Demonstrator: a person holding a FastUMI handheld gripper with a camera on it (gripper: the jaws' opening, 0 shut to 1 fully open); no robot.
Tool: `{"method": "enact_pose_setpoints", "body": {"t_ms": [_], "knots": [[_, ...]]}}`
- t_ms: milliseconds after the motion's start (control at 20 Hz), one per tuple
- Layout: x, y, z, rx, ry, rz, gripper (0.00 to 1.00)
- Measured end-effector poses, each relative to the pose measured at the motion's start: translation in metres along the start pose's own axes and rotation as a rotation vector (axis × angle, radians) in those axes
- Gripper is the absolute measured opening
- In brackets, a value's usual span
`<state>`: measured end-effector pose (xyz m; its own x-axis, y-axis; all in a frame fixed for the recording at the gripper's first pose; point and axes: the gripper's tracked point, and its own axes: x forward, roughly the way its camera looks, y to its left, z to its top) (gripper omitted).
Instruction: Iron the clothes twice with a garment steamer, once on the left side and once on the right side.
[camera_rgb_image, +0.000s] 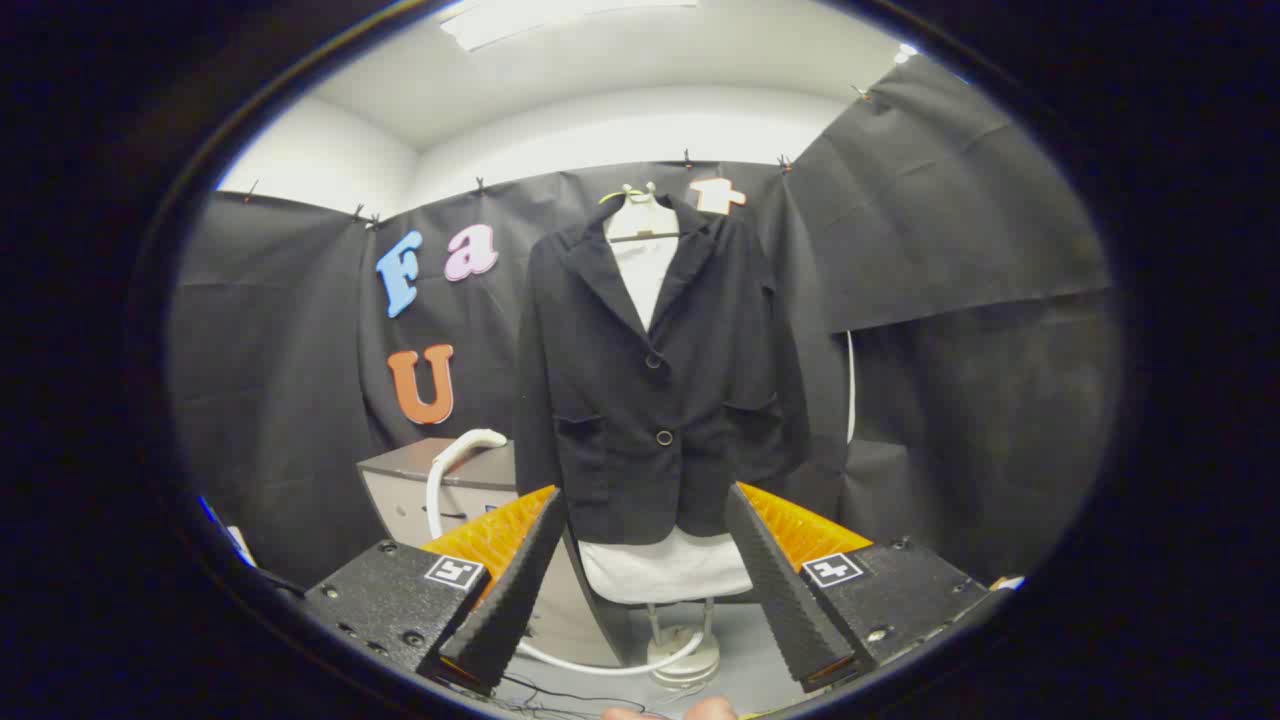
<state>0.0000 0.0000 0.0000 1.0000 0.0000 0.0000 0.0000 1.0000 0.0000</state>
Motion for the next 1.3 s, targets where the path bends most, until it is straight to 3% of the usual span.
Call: {"method": "enact_pose_setpoints", "body": {"t_ms": [350, 750, 1300], "knots": [[-0.002, 0.005, 0.012, -0.041, -0.033, 0.097, 1.0], [0.008, 0.005, 0.015, -0.003, -0.036, 0.111, 1.0], [0.068, 0.143, 0.013, 0.027, 0.014, 0.188, 1.0]]}}
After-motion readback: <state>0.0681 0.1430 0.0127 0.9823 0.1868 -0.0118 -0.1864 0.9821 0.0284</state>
